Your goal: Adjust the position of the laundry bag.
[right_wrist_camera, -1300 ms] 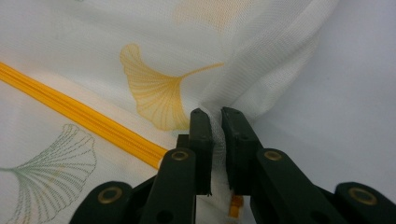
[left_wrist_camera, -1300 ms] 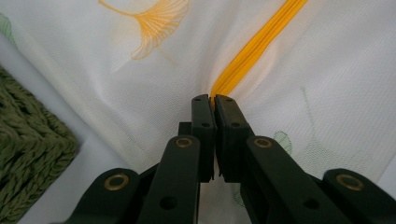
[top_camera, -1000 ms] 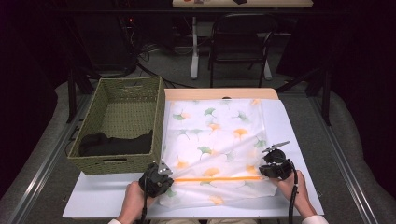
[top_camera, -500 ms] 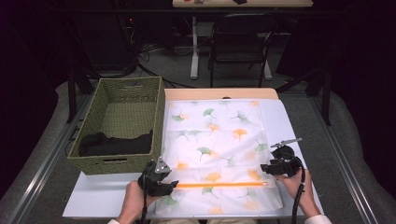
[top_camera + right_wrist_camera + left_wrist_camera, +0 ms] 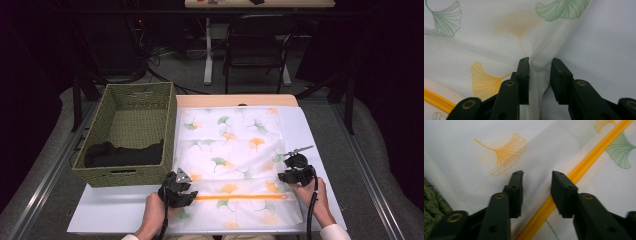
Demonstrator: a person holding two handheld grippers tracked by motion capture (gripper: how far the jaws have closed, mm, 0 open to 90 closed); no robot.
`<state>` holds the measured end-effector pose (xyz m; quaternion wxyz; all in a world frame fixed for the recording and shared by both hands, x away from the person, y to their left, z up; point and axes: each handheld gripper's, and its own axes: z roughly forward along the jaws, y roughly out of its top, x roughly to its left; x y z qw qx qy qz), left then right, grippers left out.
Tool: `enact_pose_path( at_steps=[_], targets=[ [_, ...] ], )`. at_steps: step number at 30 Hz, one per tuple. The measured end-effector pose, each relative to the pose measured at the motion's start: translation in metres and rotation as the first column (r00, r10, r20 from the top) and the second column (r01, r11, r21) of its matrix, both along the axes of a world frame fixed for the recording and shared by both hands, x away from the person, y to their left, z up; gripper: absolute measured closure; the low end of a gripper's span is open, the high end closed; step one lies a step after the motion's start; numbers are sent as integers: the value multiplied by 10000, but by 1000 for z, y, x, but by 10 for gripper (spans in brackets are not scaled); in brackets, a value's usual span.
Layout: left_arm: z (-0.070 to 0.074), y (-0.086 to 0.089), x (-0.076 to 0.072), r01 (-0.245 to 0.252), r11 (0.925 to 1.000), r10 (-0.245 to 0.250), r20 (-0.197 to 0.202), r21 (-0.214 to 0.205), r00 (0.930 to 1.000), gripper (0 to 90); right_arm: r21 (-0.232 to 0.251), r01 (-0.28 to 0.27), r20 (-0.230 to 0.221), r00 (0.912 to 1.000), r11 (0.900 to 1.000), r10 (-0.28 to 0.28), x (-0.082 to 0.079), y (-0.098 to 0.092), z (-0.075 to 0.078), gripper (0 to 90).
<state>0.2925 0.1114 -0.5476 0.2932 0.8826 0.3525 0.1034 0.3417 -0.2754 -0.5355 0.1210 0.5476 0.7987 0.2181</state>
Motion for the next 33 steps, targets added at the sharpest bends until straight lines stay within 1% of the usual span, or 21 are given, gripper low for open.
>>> enact_pose_path(
  at_steps=[2,4,5,6,8,10,11,12,15,16,17,18,21,22,23,25,26,27,29,32,33],
  targets=[
    [0,-2,-1,77,10000,-77,14,2,10000,735,29,-103,35,9999,9999,102,1,1,0,773],
    [1,-4,-2,117,9999,-117,51,57,9999,791,106,-129,23,9999,9999,128,2,2,0,813],
    [0,-5,-2,114,9999,-114,-11,-35,9999,833,137,-144,-6,9999,9998,144,3,3,0,824],
    [0,-5,-2,92,10000,-92,-8,-6,10000,855,152,-46,1,10000,9999,46,3,4,1,830],
    [1,-5,-1,149,9999,-149,-51,0,9999,885,81,-169,66,9998,9998,169,6,6,0,830],
    [1,-4,0,88,10000,-89,-104,-34,9999,891,80,-239,41,9997,9997,238,7,7,1,830],
    [2,-4,0,54,10000,-54,-42,31,10000,893,132,-216,77,9997,9997,215,8,9,1,830],
    [2,-3,1,12,10000,-13,-125,-58,9999,893,183,-216,49,9998,9996,215,9,9,1,830],
    [2,0,2,-107,9999,106,-139,-10,9998,893,186,-317,74,9995,9993,316,12,13,1,829],
    [2,0,1,-209,9998,208,-168,-59,9996,893,116,-407,89,9991,9991,406,13,14,1,828],
    [3,1,1,-218,9998,218,-109,46,9997,893,123,-308,27,9995,9995,307,13,17,1,827],
    [3,2,1,-241,9997,241,-135,38,9996,892,98,-434,96,9990,9990,434,14,17,0,825],
    [4,3,1,-271,9996,272,-167,71,9995,887,137,-528,62,9986,9985,527,14,18,1,817],
    [4,4,0,-301,9995,302,-277,60,9992,880,135,-551,83,9985,9984,550,14,18,1,802],
    [5,5,0,-265,9995,269,-236,145,9994,862,173,-540,46,9985,9984,539,13,18,1,764],
    [7,7,0,-175,9998,180,-400,130,9990,712,194,-573,28,9984,9982,572,12,17,3,681],
    [8,8,-2,-93,9999,88,-491,-96,9988,621,207,-628,67,9980,9978,627,12,15,3,617],
    [11,9,-3,-22,10000,21,-374,-38,9993,530,365,-698,88,9975,9969,695,10,13,5,579],
    [15,10,-7,11,9998,-17,-274,-208,9996,385,316,-730,183,9972,9968,725,7,11,8,517],
    [21,11,-12,254,9991,-258,-128,-344,9996,249,420,-767,312,9967,9962,754,3,6,12,392],
    [22,11,-14,244,9992,-248,-120,-331,9996,225,427,-748,367,9966,9963,732,1,5,14,344]
  ],
)
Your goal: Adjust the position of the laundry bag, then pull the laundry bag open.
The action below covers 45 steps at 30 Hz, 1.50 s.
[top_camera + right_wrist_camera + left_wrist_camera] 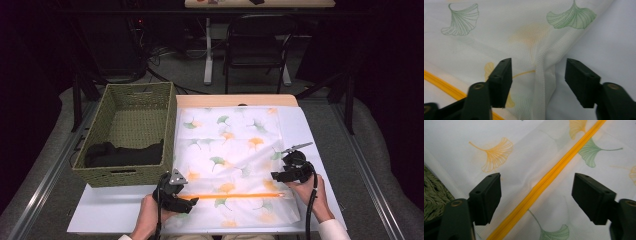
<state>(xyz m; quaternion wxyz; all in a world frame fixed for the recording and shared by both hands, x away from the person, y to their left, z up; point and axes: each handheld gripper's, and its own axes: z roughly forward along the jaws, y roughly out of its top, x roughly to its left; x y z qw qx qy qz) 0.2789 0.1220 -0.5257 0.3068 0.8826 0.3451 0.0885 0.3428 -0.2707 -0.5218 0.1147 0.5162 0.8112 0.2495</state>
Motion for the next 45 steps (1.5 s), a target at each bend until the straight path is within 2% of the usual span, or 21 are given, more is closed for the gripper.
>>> enact_pose_path(
  at_steps=[2,4,5,7,11,14,21,23,29,34,35,37,38,39,41,42,45],
  targets=[
    [2,-1,-2,212,9997,-213,-85,-80,9997,163,-34,-83,109,9999,10000,83,-5,-2,3,267],
    [2,-2,-4,271,9996,-271,33,-6,9996,156,-42,-237,182,9996,9997,238,-11,-4,6,209],
    [3,-2,-4,418,9991,-418,-98,-37,9991,149,-109,-329,198,9993,9994,331,-13,-5,7,192],
    [2,-3,-5,422,9991,-422,-131,14,9990,134,-121,-363,213,9991,9993,366,-18,-7,9,163],
    [3,-7,-6,743,9969,-739,-164,270,9971,89,-77,-454,190,9988,9989,456,-23,-7,11,108],
    [4,-11,-7,904,9953,-896,-241,347,9957,68,-124,-706,152,9974,9974,708,-29,-5,12,64],
    [2,-19,-12,1392,9878,-1370,-354,703,9899,46,-116,-586,25,9983,9982,587,-45,-12,12,0],
    [1,-18,-11,1384,9887,-1365,-359,573,9900,45,-73,-641,68,9979,9979,641,-49,-14,12,0],
    [-1,-18,-12,1517,9868,-1486,-552,563,9873,33,-75,-775,-35,9970,9970,775,-58,-19,10,0],
    [-1,-18,-12,1517,9868,-1486,-552,563,9873,27,-78,-681,-51,9977,9976,681,-59,-20,9,4],
    [0,-18,-14,1365,9883,-1343,-363,681,9903,27,-78,-681,-51,9977,9976,681,-59,-20,9,4],
    [0,-18,-14,1365,9883,-1343,-363,681,9903,27,-33,-675,-162,9976,9977,674,-62,-26,5,4],
    [-1,-17,-13,1448,9867,-1420,-414,744,9890,27,-33,-675,-162,9976,9977,674,-62,-26,5,25],
    [-1,-16,-13,1499,9861,-1466,-494,714,9880,25,604,-734,-140,9971,9955,744,-63,-31,5,92],
    [-2,-16,-12,1523,9861,-1488,-535,670,9874,27,672,-635,-142,9978,9957,646,-63,-35,5,142],
    [-2,-16,-12,1399,9881,-1370,-482,644,9894,28,685,-570,-165,9982,9960,583,-63,-37,5,169],
    [-2,-17,-11,1499,9869,-1466,-567,590,9876,32,768,-244,-244,9994,9967,263,-60,-41,0,302]
  ],
)
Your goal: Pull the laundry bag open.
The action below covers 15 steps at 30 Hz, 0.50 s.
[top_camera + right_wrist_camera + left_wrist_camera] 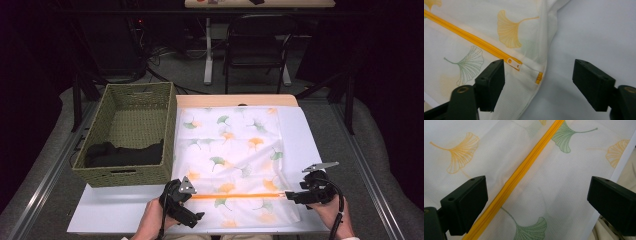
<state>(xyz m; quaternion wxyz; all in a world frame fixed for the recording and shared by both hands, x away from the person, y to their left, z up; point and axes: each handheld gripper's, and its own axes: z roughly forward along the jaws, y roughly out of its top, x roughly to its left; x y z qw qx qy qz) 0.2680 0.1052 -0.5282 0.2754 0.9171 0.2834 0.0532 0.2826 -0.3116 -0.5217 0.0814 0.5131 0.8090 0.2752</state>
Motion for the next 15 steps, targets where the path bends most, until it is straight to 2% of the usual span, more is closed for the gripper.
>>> enact_pose_path(
  at_steps=[1,2,5,8,9,15],
  targets=[
    [-1,-1,-1,-61,10000,61,70,-15,10000,32,0,0,0,10000,10000,0,0,0,0,302],
    [0,-1,0,21,10000,-21,-25,-5,10000,33,-32,-5,-97,10000,10000,4,1,-1,-1,332],
    [-1,-2,0,45,10000,-45,-46,-40,10000,44,-14,289,-158,9995,9996,-289,3,-1,-5,451],
    [-1,-3,0,35,9999,-36,-43,-166,10000,56,40,341,-191,9992,9994,-340,4,-1,-5,494],
    [-1,-3,1,115,9999,-115,-9,-126,9999,56,198,341,-153,9993,9992,-338,5,0,-7,524],
    [-1,-5,0,74,9999,-74,45,-81,10000,54,188,342,-444,9985,9992,-333,6,6,-12,579]
  ],
)
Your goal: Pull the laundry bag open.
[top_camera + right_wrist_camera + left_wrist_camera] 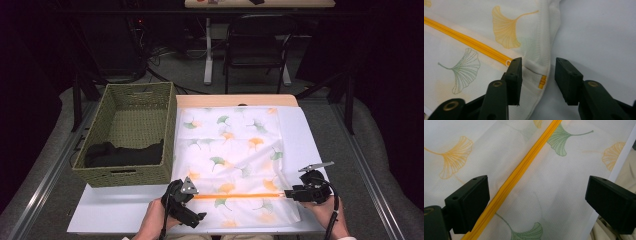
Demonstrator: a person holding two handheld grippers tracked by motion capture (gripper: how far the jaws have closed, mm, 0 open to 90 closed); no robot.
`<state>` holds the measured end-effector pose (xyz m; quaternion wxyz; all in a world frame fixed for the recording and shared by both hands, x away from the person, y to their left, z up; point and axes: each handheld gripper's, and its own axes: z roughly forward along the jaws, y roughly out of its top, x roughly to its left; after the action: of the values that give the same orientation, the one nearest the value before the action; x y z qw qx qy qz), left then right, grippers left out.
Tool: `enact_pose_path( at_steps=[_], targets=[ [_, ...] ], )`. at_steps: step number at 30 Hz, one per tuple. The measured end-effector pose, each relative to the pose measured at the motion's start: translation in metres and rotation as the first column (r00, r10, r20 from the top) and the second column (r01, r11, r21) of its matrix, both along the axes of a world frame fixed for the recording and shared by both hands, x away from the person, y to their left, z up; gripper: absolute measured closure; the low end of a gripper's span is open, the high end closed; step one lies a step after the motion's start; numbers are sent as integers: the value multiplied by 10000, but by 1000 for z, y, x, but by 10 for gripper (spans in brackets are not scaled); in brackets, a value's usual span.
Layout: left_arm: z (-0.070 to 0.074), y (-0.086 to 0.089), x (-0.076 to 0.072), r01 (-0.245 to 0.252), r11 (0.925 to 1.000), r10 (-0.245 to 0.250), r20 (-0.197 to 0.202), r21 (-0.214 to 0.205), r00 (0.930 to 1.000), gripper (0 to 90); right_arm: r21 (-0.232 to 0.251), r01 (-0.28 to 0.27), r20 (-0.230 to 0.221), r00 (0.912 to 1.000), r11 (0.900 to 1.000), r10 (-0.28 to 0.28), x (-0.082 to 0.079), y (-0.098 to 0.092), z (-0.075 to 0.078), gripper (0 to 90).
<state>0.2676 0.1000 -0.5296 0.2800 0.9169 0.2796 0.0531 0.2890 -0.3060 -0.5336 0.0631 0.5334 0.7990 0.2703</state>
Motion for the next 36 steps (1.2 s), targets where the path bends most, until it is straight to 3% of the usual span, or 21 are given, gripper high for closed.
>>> enact_pose_path(
  at_steps=[2,8,13,19,27,31,36],
  targets=[
    [0,0,0,79,10000,-79,14,4,10000,56,3,-32,-192,9998,10000,32,0,2,-3,583],
    [0,-2,-1,77,9999,-76,88,-144,9999,69,-215,-190,-56,9998,9996,189,-1,3,-4,592],
    [-1,-5,0,234,9997,-234,49,-15,9997,71,-441,-94,-13,10000,9990,93,-1,6,-4,587],
    [0,-9,0,243,9997,-243,115,0,9996,72,-115,-121,-15,9999,9999,121,-1,2,-5,590],
    [-1,-13,1,403,9992,-403,32,35,9992,80,230,-40,-164,9999,9997,43,1,-3,-5,638],
    [-1,-14,1,463,9989,-464,80,96,9989,83,18,136,-193,9997,9999,-135,2,-3,-4,725],
    [1,-17,2,501,9987,-501,40,16,9987,88,-250,-49,-140,9999,9997,45,3,-1,-3,781]
  ],
)
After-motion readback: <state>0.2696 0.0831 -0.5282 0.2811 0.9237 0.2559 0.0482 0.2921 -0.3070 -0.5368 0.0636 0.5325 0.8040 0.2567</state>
